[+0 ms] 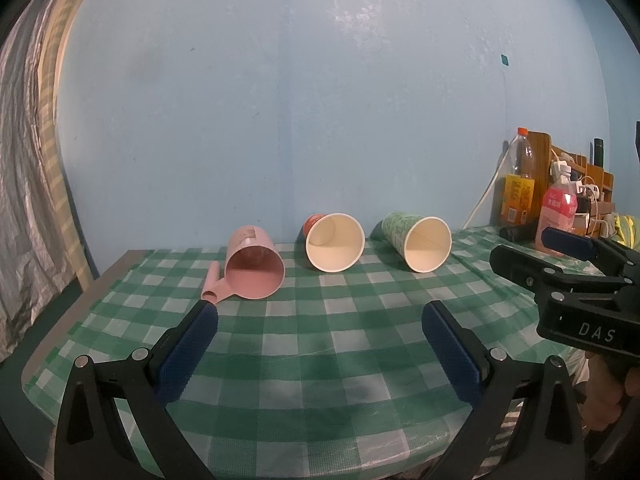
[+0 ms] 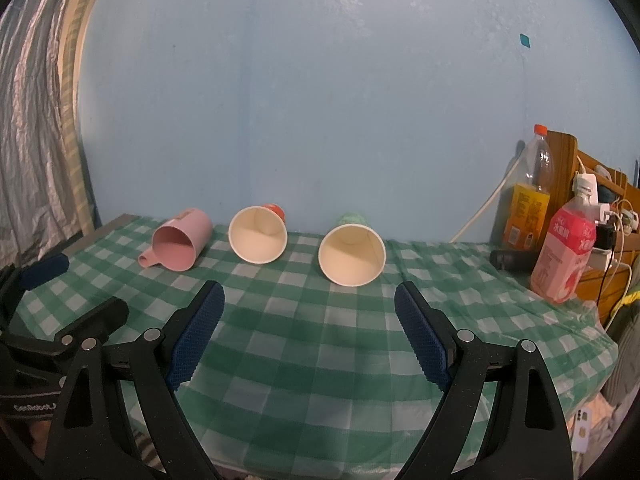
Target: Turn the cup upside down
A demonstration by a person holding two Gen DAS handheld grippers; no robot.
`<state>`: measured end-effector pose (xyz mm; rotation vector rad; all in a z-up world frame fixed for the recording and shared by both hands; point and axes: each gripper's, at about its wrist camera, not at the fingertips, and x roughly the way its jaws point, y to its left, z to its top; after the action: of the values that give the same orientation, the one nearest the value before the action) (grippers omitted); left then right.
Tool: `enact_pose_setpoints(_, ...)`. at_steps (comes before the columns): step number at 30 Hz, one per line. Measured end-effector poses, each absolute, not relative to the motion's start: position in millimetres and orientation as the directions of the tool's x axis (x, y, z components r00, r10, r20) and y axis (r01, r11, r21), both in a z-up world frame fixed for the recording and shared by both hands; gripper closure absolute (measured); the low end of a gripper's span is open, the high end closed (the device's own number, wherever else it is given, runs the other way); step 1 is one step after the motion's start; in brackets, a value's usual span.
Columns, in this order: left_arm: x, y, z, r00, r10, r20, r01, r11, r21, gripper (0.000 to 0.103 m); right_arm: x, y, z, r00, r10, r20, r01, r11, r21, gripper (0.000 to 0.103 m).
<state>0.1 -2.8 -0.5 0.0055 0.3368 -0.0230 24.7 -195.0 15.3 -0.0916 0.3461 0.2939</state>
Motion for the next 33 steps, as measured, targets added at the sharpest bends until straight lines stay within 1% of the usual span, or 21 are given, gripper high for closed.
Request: enact_pose_setpoints(33, -1.6, -4.9, -3.8, 0.939, -0.027, -0.343, 0.030, 1.000, 0.004, 0.000, 25.4, -194.7, 13.2, 0.897, 0.267, -0.353, -0.298, 0.954, -0.037, 0.017)
